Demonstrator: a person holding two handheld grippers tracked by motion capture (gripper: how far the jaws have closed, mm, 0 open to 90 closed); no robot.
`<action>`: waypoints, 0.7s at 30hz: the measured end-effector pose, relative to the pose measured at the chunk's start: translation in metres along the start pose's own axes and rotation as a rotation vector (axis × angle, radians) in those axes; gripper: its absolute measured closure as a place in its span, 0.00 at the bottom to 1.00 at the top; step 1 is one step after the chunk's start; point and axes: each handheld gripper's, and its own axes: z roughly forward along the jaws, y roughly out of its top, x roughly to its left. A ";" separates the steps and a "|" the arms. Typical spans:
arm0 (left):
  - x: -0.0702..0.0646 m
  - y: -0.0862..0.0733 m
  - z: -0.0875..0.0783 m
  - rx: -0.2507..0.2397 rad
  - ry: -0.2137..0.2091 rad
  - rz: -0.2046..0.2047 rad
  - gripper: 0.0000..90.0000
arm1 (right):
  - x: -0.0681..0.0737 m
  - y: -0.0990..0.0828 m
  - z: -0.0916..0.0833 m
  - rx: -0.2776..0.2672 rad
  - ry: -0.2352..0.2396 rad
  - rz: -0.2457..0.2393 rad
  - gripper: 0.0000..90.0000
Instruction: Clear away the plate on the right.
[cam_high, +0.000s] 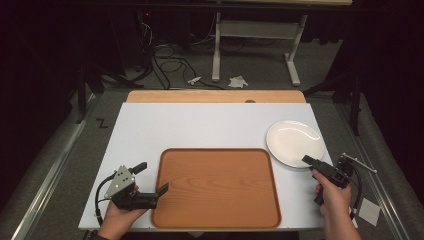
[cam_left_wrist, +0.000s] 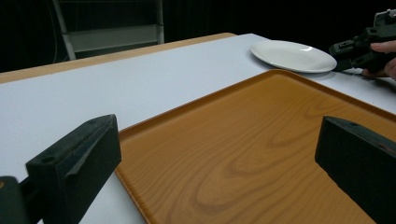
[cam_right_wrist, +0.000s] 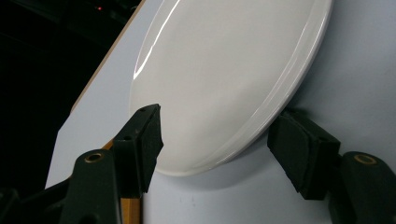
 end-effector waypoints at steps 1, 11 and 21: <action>0.000 0.000 0.000 0.001 -0.002 0.000 0.01 | 0.001 -0.001 0.000 -0.001 -0.014 -0.002 0.45; 0.002 -0.001 -0.001 0.001 0.001 -0.011 0.01 | -0.006 0.005 -0.002 -0.020 -0.030 0.078 0.56; 0.001 -0.001 -0.002 0.000 0.005 -0.008 0.01 | -0.009 0.006 0.001 -0.017 -0.071 0.045 0.78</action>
